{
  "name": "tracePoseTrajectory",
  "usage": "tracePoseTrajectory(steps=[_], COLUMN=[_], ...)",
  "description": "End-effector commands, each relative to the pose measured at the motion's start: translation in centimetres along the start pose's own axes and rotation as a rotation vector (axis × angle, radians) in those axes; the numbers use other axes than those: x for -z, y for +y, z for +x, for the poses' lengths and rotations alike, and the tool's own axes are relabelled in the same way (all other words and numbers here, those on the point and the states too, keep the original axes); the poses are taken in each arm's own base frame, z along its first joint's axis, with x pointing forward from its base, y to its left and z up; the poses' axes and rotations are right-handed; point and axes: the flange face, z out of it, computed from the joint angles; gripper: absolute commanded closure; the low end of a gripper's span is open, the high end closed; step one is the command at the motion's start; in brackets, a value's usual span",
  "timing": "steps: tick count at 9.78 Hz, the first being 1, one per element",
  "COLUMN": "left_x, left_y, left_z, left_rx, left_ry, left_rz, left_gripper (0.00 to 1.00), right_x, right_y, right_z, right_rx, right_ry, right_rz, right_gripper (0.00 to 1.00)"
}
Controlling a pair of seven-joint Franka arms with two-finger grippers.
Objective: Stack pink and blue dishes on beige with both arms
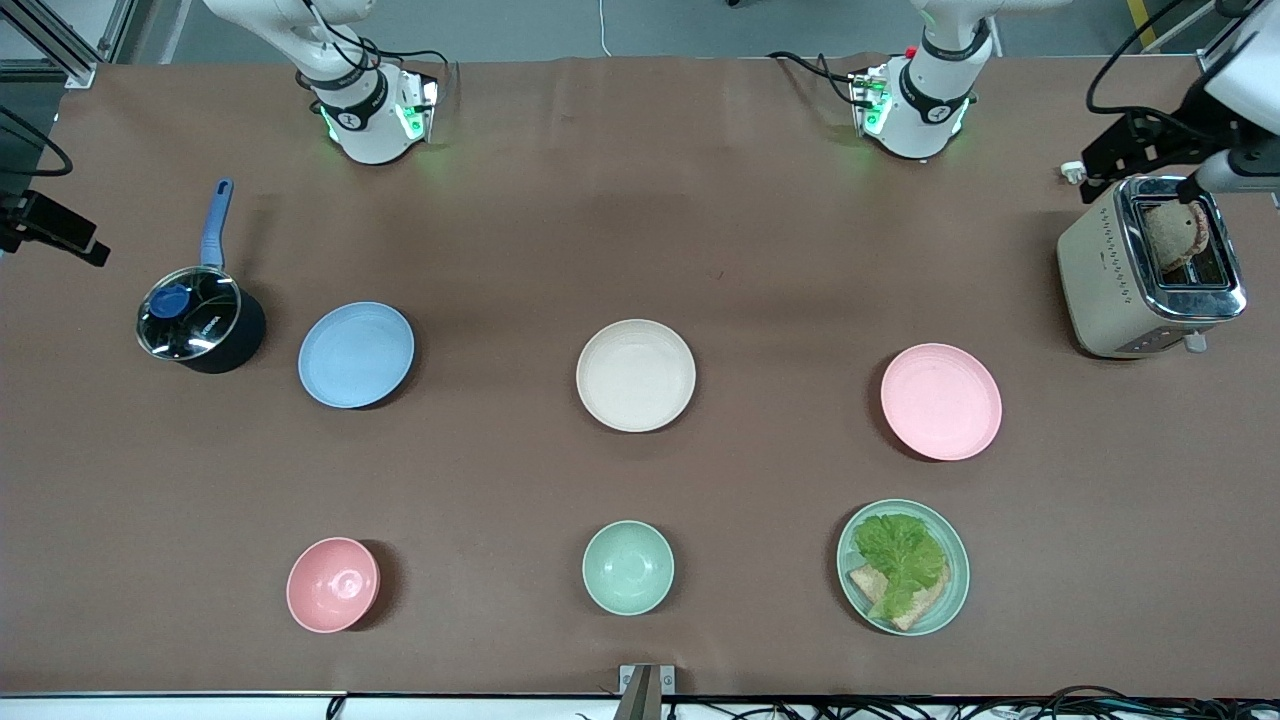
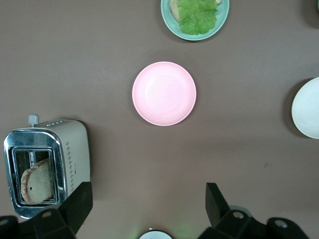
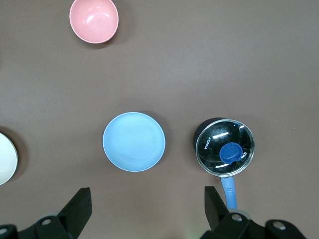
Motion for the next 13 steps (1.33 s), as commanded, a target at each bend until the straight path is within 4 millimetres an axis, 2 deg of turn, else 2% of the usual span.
tracePoseTrajectory(steps=[1,2,3,4,5,7,8,9,11,12,13], left_x=[-0.8,-1.0,-2.3,-5.2,-8.8,-18.3,-22.4,-26.0,-33.8,-37.7,-40.5], left_y=[-0.3,-0.8,-1.5,-2.2,-4.7,-7.1,-8.7,-10.4,-14.5,-15.8,-16.5], left_z=[1.9,3.1,4.3,5.7,7.6,10.2,10.6,10.8,11.1,11.2,11.2], left_rx=[-0.001,0.006,0.015,0.025,0.067,0.016,-0.012,-0.052,-0.111,-0.116,-0.133], left_ry=[-0.037,-0.048,-0.072,-0.116,-0.135,-0.129,-0.109,-0.076,-0.048,-0.035,-0.014], left_rz=[-0.004,-0.001,0.001,-0.003,-0.010,-0.038,-0.046,-0.071,-0.235,-0.325,-0.377], left_gripper=[0.00,0.00,0.00,0.00,0.00,0.00,0.00,0.00,0.00,0.00,0.00], right_x=[0.1,0.1,0.1,0.1,0.1,-0.3,-0.8,-2.4,-9.1,-13.4,-17.8], right_y=[0.2,0.2,0.2,0.2,0.3,0.1,-0.2,-0.4,0.5,1.2,2.1], right_z=[-0.5,-0.5,-0.5,-0.5,-0.5,0.0,0.3,1.0,2.3,2.4,2.3], right_rx=[0.008,0.007,0.007,0.007,0.005,0.014,0.047,0.107,0.143,0.195,0.257], right_ry=[-0.002,-0.002,-0.002,-0.004,-0.002,-0.008,-0.012,-0.041,-0.114,-0.128,-0.128], right_rz=[-0.003,-0.003,-0.003,-0.004,-0.003,-0.008,-0.012,-0.012,0.015,0.029,0.055], right_gripper=[0.00,0.00,0.00,0.00,0.00,0.00,0.00,0.00,0.00,0.00,0.00])
